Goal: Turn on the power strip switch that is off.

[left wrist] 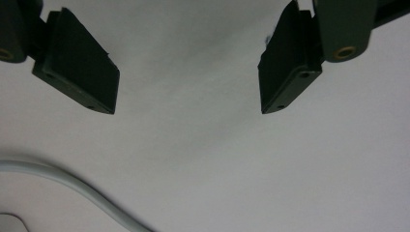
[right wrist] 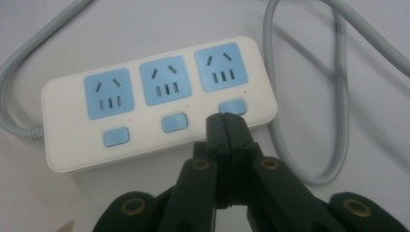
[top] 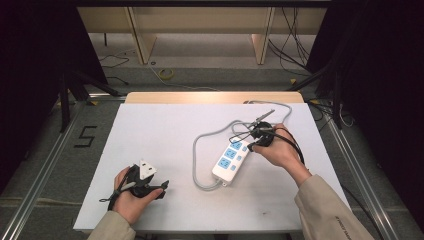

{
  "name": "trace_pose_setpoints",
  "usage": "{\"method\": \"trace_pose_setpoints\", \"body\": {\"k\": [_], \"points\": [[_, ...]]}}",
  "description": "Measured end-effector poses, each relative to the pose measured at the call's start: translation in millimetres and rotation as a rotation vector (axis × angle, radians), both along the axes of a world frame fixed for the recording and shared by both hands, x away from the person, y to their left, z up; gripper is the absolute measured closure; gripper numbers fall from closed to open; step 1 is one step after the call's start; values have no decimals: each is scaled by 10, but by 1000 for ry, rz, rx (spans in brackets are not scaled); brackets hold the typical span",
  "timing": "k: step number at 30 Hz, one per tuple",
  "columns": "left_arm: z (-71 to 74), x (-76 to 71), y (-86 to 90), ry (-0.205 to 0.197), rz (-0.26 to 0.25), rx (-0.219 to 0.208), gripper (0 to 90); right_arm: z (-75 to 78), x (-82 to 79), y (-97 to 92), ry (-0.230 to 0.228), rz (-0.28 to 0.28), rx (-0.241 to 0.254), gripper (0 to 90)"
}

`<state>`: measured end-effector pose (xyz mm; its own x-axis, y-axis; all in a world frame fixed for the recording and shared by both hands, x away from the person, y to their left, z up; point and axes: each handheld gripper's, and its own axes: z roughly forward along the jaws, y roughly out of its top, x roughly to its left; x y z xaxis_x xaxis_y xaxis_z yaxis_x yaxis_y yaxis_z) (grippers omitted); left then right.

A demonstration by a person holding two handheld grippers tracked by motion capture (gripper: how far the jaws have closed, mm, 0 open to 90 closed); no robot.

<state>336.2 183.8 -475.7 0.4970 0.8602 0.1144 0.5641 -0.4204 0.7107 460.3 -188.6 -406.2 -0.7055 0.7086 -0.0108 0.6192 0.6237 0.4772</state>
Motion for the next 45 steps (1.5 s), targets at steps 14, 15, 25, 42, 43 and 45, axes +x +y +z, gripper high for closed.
{"method": "trace_pose_setpoints", "body": {"k": [14, 15, 25, 42, 43, 45], "points": [[-3, 2, -1, -2, 2, -4, 223, 0, 69, 43, 11, -4, -6, 900], [-3, 2, -1, -1, 3, -4, 223, 2, 74, 45, 10, -2, -7, 900], [-2, 3, 0, 0, 3, -5, 223, 3, 119, 80, 16, -5, -9, 900], [-5, 5, -1, 1, 2, -6, 223, -25, 196, 105, 29, -12, -10, 900], [-5, 5, -1, 1, 2, -6, 223, -28, 200, 106, 28, -14, -9, 900], [-4, 5, 0, 1, 2, -6, 223, -30, 207, 105, 27, -12, -10, 900]]}}
